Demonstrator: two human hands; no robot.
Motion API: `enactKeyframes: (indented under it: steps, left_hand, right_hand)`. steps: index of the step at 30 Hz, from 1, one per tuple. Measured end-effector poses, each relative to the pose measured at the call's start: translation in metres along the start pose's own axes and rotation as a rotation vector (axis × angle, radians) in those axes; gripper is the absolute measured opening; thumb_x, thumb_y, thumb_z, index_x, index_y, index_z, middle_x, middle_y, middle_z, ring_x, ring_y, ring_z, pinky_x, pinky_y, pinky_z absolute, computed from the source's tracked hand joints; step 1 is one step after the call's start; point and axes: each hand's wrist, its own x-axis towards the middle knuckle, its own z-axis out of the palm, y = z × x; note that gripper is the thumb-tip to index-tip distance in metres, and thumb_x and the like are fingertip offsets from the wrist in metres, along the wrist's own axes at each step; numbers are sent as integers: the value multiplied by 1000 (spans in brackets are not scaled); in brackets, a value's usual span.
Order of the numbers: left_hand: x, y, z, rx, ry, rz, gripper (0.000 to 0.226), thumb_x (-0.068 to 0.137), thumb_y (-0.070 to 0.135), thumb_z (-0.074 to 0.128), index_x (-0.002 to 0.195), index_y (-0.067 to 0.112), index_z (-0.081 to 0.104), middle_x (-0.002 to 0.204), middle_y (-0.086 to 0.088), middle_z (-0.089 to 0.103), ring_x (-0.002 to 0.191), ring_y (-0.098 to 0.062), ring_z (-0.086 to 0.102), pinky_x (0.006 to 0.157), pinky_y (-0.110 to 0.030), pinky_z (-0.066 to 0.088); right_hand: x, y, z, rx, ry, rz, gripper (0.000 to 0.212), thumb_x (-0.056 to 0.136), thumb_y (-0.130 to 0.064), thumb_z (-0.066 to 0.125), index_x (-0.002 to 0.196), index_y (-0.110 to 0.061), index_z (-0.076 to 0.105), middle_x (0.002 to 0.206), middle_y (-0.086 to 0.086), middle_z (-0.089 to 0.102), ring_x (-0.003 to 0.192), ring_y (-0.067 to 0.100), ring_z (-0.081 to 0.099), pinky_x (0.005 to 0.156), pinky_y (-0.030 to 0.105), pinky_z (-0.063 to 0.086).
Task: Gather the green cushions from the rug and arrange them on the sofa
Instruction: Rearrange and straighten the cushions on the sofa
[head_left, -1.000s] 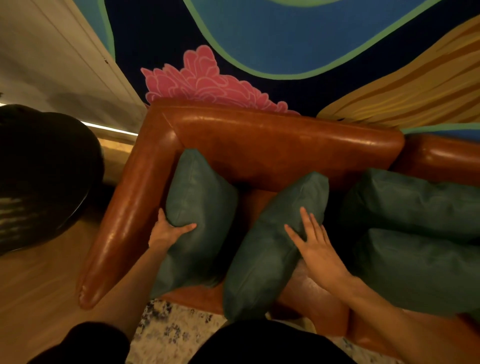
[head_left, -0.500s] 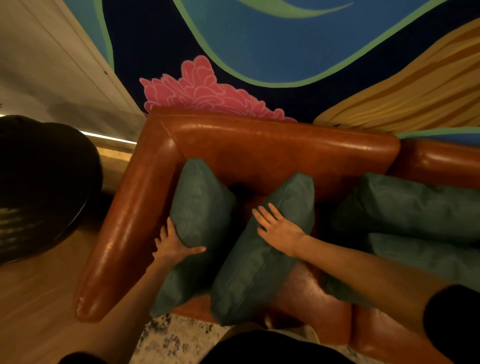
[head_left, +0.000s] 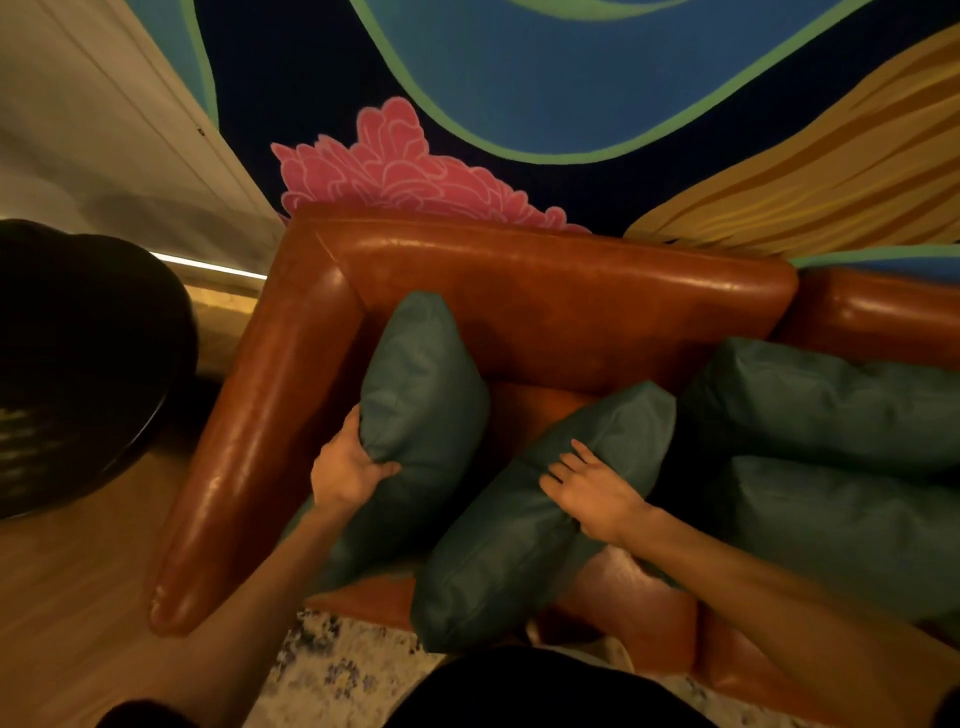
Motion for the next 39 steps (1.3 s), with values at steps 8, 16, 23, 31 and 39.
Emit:
enactKeyframes:
  steps: [8, 16, 23, 31, 39]
  left_hand:
    - [32, 38, 4, 222, -223, 251, 123, 57, 51, 83, 150, 35, 3, 142, -7, 42, 125, -33, 45, 98, -51, 45]
    - [29, 28, 30, 318, -330, 304, 131, 57, 60, 79, 152, 26, -5, 157, -4, 18, 142, -32, 22, 117, -45, 23]
    - [-13, -25, 25, 183, -237, 380, 114, 65, 55, 75, 152, 25, 9, 158, -2, 18, 145, -24, 20, 118, -37, 20]
    - [-56, -90, 21, -736, 49, -470, 76, 76, 29, 78, 142, 16, 41, 141, -10, 47, 122, -27, 52, 102, -42, 44]
    - [11, -65, -8, -778, 71, -354, 11, 87, 22, 67, 94, 29, 71, 97, -3, 73, 90, -25, 70, 84, -50, 57]
  right_hand:
    - [-12, -5, 3, 80, -60, 60, 73, 69, -17, 76, 134, -10, 45, 131, 13, 51, 127, 31, 44, 122, 47, 11]
    - [8, 40, -42, 758, -285, 177, 95, 75, -10, 75, 154, -11, 21, 159, 16, 20, 144, 31, 27, 117, 30, 21]
    - [70, 101, -57, 1472, 147, 881, 112, 68, -62, 75, 152, -14, 19, 148, 12, 41, 126, 31, 50, 98, 43, 48]
    - [101, 96, -35, 1507, 259, 910, 43, 88, -38, 67, 122, -13, 61, 121, 13, 66, 105, 30, 65, 76, 46, 60]
    - [87, 125, -48, 1437, 325, 948, 29, 90, -30, 67, 110, -9, 68, 104, 14, 69, 93, 30, 69, 62, 44, 62]
